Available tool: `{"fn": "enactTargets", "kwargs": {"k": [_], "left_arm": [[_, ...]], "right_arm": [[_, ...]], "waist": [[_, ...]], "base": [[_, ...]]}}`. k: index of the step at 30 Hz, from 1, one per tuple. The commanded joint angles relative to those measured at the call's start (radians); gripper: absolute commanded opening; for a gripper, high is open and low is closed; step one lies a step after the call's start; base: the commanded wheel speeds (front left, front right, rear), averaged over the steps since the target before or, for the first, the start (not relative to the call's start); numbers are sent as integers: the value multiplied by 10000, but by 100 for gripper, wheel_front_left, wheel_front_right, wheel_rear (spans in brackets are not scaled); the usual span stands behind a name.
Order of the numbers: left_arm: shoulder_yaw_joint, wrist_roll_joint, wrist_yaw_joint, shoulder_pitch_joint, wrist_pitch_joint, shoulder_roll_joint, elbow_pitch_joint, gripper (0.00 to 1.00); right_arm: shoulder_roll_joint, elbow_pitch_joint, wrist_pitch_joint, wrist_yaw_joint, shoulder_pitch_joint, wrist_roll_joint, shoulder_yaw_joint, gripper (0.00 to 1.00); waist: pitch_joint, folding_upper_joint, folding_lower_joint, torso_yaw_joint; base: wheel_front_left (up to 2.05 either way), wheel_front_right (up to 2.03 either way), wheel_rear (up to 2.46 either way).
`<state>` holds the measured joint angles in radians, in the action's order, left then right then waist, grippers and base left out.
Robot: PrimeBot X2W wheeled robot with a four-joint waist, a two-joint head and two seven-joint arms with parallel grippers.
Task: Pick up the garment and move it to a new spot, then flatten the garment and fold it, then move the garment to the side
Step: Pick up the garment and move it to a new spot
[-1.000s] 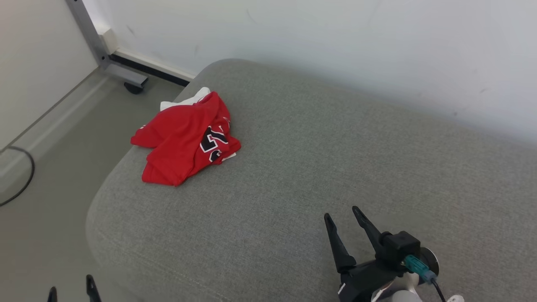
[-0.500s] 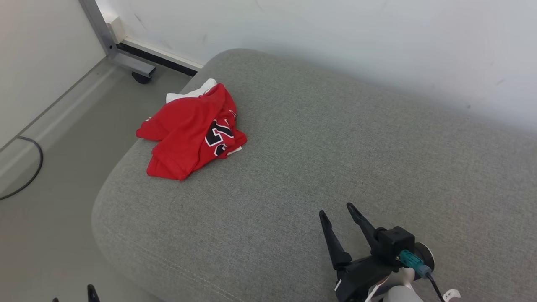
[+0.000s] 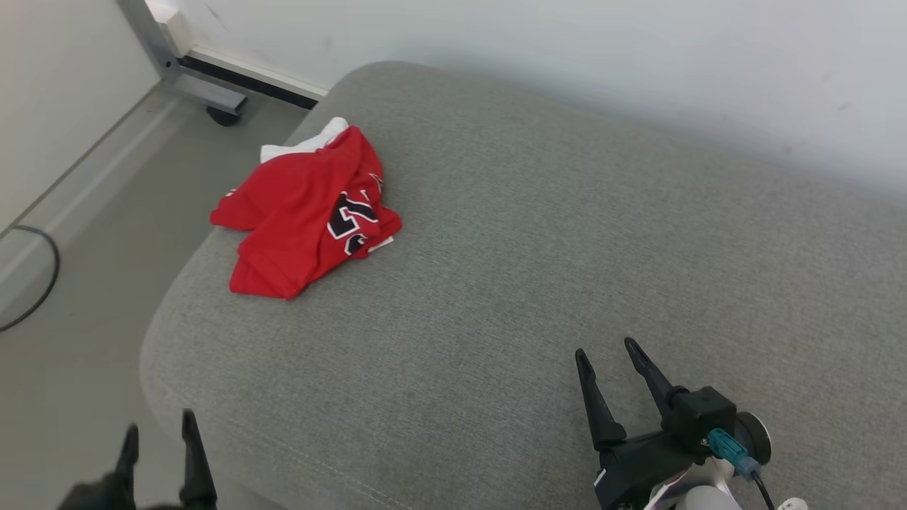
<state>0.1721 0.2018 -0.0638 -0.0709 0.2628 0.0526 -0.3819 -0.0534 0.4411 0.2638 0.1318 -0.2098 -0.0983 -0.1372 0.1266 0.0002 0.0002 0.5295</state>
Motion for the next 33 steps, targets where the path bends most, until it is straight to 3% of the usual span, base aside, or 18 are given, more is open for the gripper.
{"fn": "enactTargets", "kwargs": {"k": [1, 8, 18, 27, 32, 33], "left_arm": [[64, -124, -62, -348, 30, 48, -34, 100], [224, -113, -513, -2484, 29, 479, -1096, 100], [-62, 413, -657, -5439, 30, 1775, -3116, 100], [-1223, 1806, -666, -6832, -325, 2618, -5103, 100], [-1303, 1814, -621, -7219, -158, 2941, -6060, 100], [-1344, 1752, -618, -7292, -116, 2969, -6172, 68]], "right_arm": [[-36, -115, 6, -24, -23, 110, -25, 100], [-609, -701, 6, -24, -387, 171, -255, 100], [-1207, -1639, 5, -24, -1030, 3, -575, 100], [-1513, -2009, 4, -24, -1189, -48, -647, 100], [-1529, -1987, 3, -24, -1072, -14, -585, 100], [-1534, -1964, 1, -24, -1075, -16, -565, 100]], "waist": [[342, -2, -2, -373], [1339, -2, -2, -1295], [2523, -2, -2, -2608], [3070, -2, -2, -3298], [3112, -2, -2, -3440], [3100, -2, -2, -3451]], "base": [[0, 0, 0], [0, 0, 0], [0, 0, 0], [0, 0, 0], [0, 0, 0], [0, 0, 0]]}}
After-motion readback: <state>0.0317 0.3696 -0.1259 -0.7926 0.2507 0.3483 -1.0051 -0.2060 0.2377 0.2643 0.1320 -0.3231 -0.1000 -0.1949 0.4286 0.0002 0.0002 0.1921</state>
